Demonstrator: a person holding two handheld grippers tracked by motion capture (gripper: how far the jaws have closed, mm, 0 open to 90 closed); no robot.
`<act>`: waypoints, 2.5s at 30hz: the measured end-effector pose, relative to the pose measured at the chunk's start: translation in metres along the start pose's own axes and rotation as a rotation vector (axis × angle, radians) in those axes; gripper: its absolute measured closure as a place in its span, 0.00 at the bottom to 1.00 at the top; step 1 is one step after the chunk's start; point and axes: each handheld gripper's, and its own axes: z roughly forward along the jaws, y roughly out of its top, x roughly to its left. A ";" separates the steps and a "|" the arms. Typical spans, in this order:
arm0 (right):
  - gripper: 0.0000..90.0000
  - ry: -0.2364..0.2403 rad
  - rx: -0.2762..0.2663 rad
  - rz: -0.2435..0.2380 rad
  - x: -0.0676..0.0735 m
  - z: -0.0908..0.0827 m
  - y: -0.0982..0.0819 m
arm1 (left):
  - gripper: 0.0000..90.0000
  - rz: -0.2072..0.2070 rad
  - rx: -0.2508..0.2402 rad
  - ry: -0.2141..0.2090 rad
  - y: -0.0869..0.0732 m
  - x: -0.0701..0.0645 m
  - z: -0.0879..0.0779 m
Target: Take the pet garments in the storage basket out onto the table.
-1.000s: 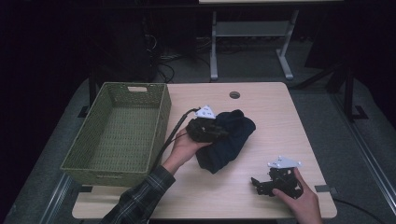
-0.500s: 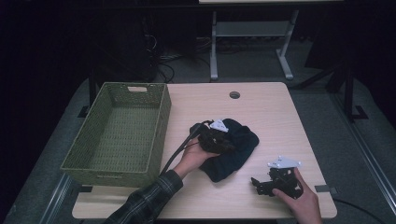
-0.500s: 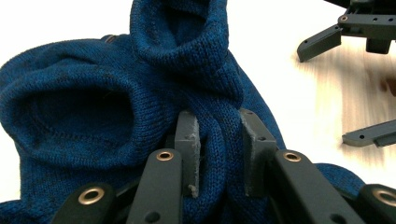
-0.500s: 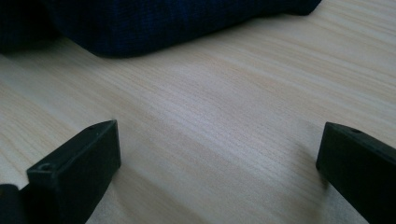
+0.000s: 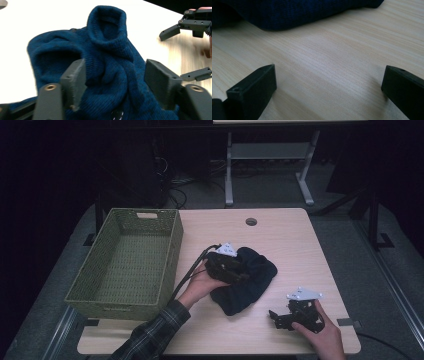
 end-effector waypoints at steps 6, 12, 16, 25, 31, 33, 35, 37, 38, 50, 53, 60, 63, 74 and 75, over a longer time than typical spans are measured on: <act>0.00 -0.001 0.001 -0.004 0.000 0.000 0.000 | 0.19 -0.012 -0.013 0.030 -0.001 0.000 -0.012; 0.00 0.000 0.001 -0.005 0.000 0.000 0.000 | 0.16 -0.017 -0.028 0.053 -0.006 -0.003 -0.023; 0.00 0.000 0.001 -0.006 0.000 0.000 0.000 | 0.16 -0.021 -0.029 0.061 -0.010 -0.004 -0.029; 0.00 0.000 0.000 -0.004 0.000 0.000 0.000 | 0.16 -0.024 -0.031 0.074 -0.021 -0.013 -0.041; 0.00 0.000 0.000 -0.004 0.000 0.000 0.000 | 0.16 -0.020 -0.031 0.077 -0.027 -0.020 -0.047; 0.00 0.000 -0.001 -0.004 0.000 0.000 0.000 | 0.16 -0.021 -0.028 0.078 -0.030 -0.023 -0.047; 0.00 0.000 -0.001 -0.004 0.000 0.000 0.000 | 0.16 -0.020 -0.026 0.079 -0.033 -0.024 -0.049; 0.00 -0.001 -0.001 -0.005 0.000 0.000 -0.001 | 0.16 -0.019 -0.024 0.081 -0.036 -0.025 -0.050; 0.00 -0.001 -0.001 -0.004 0.000 0.000 -0.001 | 0.16 -0.023 -0.025 0.083 -0.038 -0.026 -0.051; 0.00 -0.001 -0.001 -0.002 0.000 -0.001 -0.001 | 0.16 -0.028 0.009 0.108 -0.057 -0.032 -0.058; 0.00 -0.001 -0.001 -0.001 0.000 -0.001 -0.001 | 0.16 -0.029 0.011 0.120 -0.062 -0.034 -0.057; 0.00 -0.001 0.000 -0.001 0.000 -0.001 -0.001 | 0.16 -0.032 0.034 0.129 -0.073 -0.040 -0.055; 0.00 -0.001 0.000 -0.002 0.000 -0.001 -0.001 | 0.15 -0.040 0.049 0.128 -0.078 -0.041 -0.053; 0.00 -0.001 -0.001 -0.003 0.000 -0.001 -0.001 | 0.15 -0.066 0.125 0.134 -0.096 -0.044 -0.049; 0.00 -0.001 -0.001 -0.003 0.000 -0.001 -0.001 | 0.15 -0.068 0.126 0.134 -0.097 -0.044 -0.049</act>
